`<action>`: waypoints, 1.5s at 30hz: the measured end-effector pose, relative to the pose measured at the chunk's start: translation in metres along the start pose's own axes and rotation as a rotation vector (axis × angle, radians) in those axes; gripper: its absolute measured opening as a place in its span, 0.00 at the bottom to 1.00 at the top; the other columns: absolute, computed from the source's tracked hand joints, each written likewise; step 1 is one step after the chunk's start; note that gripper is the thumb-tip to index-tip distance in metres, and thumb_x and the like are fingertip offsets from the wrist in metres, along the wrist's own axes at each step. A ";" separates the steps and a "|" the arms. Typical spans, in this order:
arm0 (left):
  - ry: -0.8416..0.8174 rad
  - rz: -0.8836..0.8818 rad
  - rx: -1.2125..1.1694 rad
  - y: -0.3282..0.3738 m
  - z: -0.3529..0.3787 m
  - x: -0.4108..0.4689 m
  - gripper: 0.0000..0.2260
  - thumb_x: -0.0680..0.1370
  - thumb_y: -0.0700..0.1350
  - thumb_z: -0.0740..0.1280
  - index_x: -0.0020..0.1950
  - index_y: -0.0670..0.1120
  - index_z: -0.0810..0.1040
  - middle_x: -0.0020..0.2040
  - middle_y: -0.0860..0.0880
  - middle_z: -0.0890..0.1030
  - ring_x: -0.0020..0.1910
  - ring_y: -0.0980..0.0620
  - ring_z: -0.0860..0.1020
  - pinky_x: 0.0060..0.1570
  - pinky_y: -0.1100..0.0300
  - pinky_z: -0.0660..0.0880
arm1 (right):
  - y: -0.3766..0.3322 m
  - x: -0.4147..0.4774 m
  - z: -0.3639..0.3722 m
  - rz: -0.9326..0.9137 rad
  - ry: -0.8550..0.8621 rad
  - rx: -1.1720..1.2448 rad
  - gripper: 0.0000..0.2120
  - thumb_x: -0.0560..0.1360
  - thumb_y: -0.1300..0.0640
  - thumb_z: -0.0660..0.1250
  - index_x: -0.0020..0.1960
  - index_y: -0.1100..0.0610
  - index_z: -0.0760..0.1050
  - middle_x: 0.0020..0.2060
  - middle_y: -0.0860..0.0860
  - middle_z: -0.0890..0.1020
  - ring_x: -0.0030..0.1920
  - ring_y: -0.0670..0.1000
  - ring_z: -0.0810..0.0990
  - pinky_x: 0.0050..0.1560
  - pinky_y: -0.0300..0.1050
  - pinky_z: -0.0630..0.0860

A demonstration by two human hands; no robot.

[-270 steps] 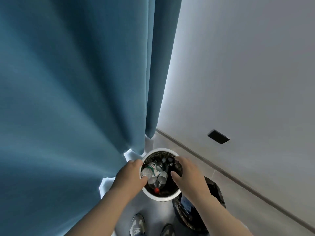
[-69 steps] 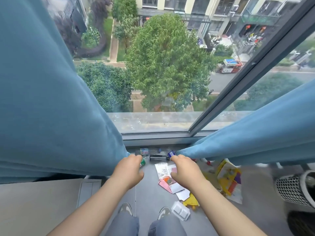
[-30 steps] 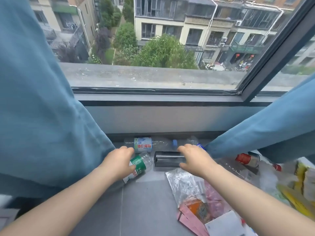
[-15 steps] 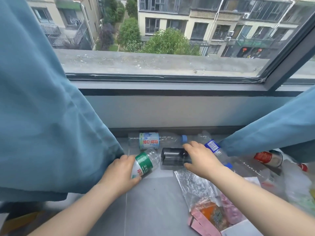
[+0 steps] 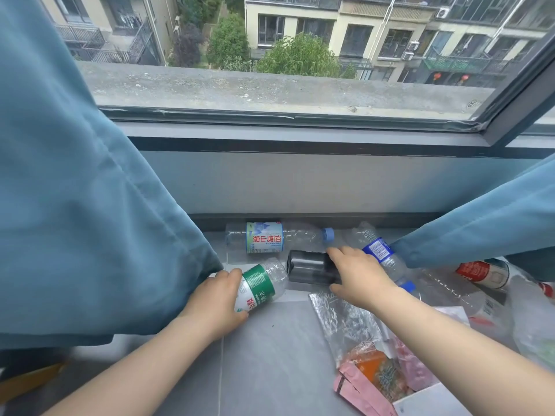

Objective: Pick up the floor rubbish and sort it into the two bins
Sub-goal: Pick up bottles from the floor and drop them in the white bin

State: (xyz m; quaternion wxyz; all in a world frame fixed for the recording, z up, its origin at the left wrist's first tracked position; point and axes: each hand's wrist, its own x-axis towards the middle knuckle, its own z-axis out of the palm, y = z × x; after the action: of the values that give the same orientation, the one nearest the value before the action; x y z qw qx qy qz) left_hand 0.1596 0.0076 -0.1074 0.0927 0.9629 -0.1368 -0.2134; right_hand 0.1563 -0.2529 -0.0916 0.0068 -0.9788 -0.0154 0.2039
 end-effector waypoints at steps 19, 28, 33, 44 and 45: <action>0.080 0.071 -0.125 0.026 -0.045 -0.010 0.18 0.71 0.56 0.65 0.57 0.50 0.70 0.51 0.51 0.75 0.48 0.50 0.76 0.46 0.58 0.74 | 0.010 -0.035 -0.032 0.181 -0.003 0.280 0.23 0.66 0.43 0.68 0.57 0.52 0.68 0.50 0.49 0.71 0.47 0.52 0.74 0.41 0.44 0.69; 0.023 0.071 -0.123 0.067 -0.128 -0.014 0.15 0.70 0.57 0.64 0.48 0.50 0.66 0.46 0.50 0.73 0.45 0.48 0.75 0.41 0.58 0.69 | 0.022 -0.066 -0.106 0.340 0.030 0.469 0.20 0.64 0.42 0.68 0.50 0.52 0.71 0.37 0.48 0.78 0.43 0.53 0.77 0.38 0.45 0.74; -0.036 0.041 -0.129 0.101 -0.213 -0.043 0.15 0.70 0.56 0.65 0.46 0.49 0.65 0.45 0.50 0.73 0.43 0.48 0.74 0.39 0.58 0.68 | 0.022 -0.105 -0.181 0.445 -0.027 0.584 0.24 0.67 0.43 0.69 0.57 0.54 0.70 0.45 0.48 0.76 0.47 0.52 0.75 0.42 0.44 0.69; -0.061 0.048 -0.157 0.179 -0.392 -0.168 0.16 0.69 0.57 0.65 0.49 0.50 0.67 0.45 0.51 0.73 0.44 0.49 0.75 0.38 0.59 0.67 | 0.010 -0.253 -0.354 0.597 0.000 0.814 0.29 0.60 0.37 0.67 0.54 0.53 0.72 0.46 0.50 0.80 0.46 0.52 0.79 0.45 0.49 0.77; -0.060 0.048 -0.165 0.186 -0.410 -0.179 0.15 0.69 0.57 0.65 0.48 0.50 0.66 0.45 0.51 0.73 0.44 0.49 0.75 0.37 0.59 0.67 | 0.010 -0.266 -0.372 0.600 0.008 0.831 0.26 0.61 0.38 0.68 0.53 0.53 0.72 0.45 0.49 0.80 0.45 0.52 0.78 0.44 0.48 0.77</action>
State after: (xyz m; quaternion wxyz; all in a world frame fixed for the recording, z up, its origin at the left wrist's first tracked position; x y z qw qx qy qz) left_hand 0.1409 -0.0647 0.3709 0.1726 0.9416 -0.1445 -0.2503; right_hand 0.0612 -0.2741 0.3549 0.3367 -0.8556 0.3485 0.1821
